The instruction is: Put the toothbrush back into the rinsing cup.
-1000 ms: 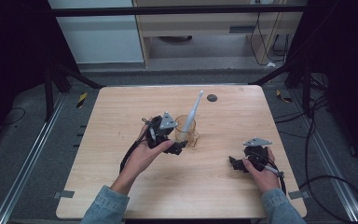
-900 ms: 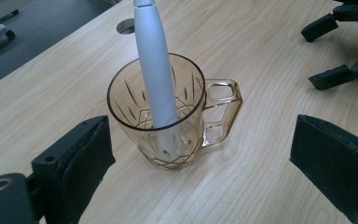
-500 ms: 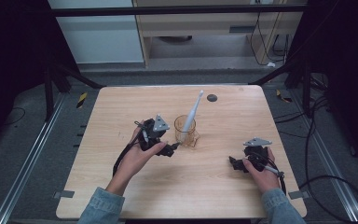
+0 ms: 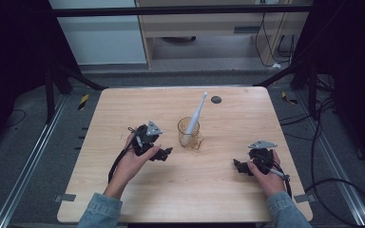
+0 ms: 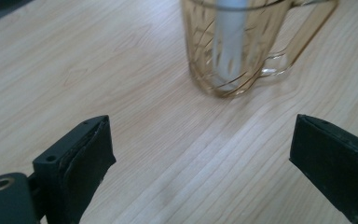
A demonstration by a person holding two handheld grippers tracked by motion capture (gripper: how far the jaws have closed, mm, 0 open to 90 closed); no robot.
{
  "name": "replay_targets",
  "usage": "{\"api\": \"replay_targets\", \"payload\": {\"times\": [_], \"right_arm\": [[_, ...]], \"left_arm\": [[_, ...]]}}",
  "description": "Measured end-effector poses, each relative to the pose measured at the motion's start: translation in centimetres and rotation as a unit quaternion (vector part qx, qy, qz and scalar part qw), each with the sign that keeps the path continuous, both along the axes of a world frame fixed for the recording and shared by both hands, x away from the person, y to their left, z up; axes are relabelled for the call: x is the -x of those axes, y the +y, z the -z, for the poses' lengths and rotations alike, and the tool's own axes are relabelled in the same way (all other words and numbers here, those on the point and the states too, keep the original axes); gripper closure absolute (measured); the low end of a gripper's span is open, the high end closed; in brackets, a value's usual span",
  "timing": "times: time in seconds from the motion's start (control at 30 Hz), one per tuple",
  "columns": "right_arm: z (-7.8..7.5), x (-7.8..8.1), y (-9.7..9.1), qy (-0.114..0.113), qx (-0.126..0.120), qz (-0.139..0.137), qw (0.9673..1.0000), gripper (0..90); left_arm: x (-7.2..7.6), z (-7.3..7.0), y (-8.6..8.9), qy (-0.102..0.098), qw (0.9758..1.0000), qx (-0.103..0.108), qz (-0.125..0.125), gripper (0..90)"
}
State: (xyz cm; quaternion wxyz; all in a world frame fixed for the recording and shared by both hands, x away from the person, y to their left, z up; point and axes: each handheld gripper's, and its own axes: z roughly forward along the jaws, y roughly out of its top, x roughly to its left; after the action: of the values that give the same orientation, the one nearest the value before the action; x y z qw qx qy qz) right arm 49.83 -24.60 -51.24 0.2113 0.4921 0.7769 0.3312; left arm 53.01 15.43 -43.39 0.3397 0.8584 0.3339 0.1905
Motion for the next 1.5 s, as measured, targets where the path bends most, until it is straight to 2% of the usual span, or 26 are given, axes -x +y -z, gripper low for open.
{"api": "replay_targets", "payload": {"times": [0.33, 0.53, 0.8, 0.97, 1.07, 1.1, 1.2, 1.5], "right_arm": [[0.0, 0.0, 0.0, 0.001, -0.001, 0.0, 1.0, 0.4], [0.0, 0.0, 0.0, 0.0, -0.001, 0.0, 1.0, 0.4], [0.0, 0.0, 0.0, 0.001, -0.001, 0.0, 1.0, 0.4], [0.0, 0.0, 0.0, 0.001, -0.001, 0.0, 1.0, 0.3], [0.0, 0.0, 0.0, 0.001, -0.001, 0.0, 1.0, 0.4], [0.0, 0.0, 0.0, 0.0, 0.0, 0.0, 1.0, 0.4], [0.0, 0.0, 0.0, 0.001, -0.001, 0.0, 1.0, 0.3], [0.0, 0.0, 0.0, 0.0, 0.0, 0.0, 1.0, 0.4]], "left_arm": [[-1.4, 1.6, 3.1, 0.015, 0.9989, 0.002, -0.044, 5.2], [-2.1, 2.3, 5.2, 0.007, 0.9964, 0.007, -0.085, 5.3], [-2.8, 3.3, 7.7, 0.011, 0.9928, 0.009, -0.119, 5.3], [-3.1, 3.9, 9.0, 0.009, 0.9911, 0.014, -0.132, 5.3], [-3.3, 4.3, 9.8, 0.008, 0.9893, 0.013, -0.145, 5.3], [-3.4, 4.5, 10.1, 0.008, 0.9886, 0.007, -0.15, 5.3], [-3.5, 4.8, 10.8, 0.008, 0.9868, 0.012, -0.161, 5.6], [-3.7, 5.5, 11.9, 0.017, 0.9845, 0.017, -0.174, 5.6]]}}
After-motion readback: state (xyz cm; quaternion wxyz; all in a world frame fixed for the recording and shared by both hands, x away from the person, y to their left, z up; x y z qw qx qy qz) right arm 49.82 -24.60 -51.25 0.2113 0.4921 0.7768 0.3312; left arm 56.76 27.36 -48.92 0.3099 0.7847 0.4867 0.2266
